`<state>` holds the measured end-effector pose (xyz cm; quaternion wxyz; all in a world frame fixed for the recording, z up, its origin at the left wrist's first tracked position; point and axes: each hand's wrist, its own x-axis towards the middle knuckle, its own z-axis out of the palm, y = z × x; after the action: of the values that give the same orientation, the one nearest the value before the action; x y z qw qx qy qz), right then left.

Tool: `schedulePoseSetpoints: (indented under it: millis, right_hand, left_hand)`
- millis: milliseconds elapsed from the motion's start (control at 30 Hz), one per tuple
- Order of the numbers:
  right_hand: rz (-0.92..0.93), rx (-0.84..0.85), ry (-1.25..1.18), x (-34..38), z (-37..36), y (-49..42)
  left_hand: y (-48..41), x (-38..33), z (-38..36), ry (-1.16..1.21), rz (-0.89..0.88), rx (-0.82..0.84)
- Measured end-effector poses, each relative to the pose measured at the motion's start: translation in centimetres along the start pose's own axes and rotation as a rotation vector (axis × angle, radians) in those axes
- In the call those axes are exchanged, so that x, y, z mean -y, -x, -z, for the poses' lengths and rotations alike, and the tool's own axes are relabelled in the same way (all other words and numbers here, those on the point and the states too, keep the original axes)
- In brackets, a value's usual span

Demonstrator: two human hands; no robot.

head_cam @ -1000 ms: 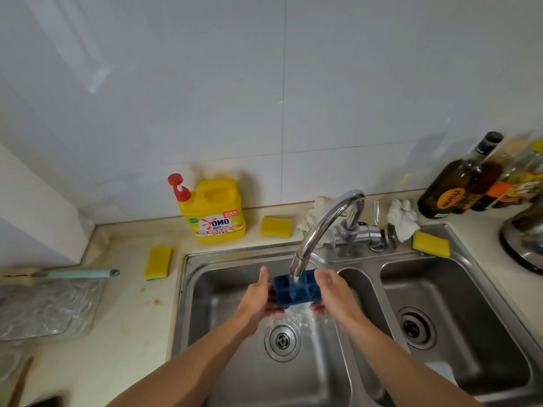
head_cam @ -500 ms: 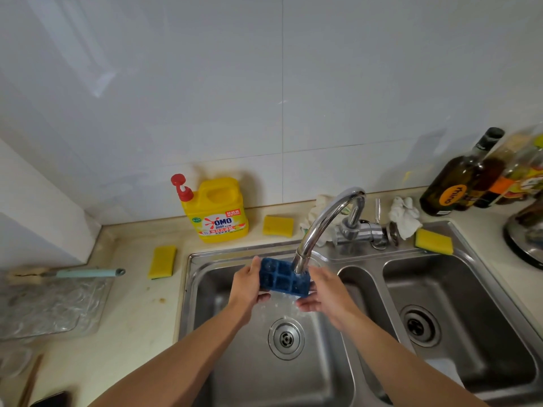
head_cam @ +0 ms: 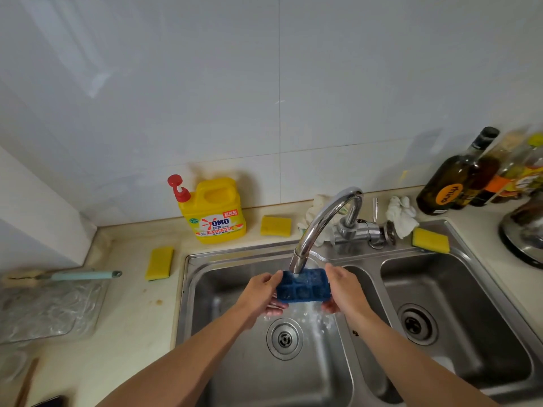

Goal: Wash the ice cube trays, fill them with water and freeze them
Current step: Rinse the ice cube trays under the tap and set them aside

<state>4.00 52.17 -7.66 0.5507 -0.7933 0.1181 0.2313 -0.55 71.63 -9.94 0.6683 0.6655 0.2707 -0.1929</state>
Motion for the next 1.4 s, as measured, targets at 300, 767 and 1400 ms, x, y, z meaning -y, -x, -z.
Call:
schedulePoseSetpoints:
  millis: [300, 767, 1400]
  right_hand:
    - [0.082, -0.103, 0.046, 0.7, 1.0, -0.3]
    - [0.075, -0.063, -0.031, 0.9, 1.3, 0.3]
    - [-0.025, 0.177, -0.079, 0.4, 0.3, 0.7]
  left_hand:
    - [0.0, -0.3, -1.3, 0.056, -0.031, 0.099]
    - [-1.1, -1.3, -1.9, 0.066, -0.107, -0.113]
    - [0.8, 0.8, 0.1, 0.041, -0.031, -0.18]
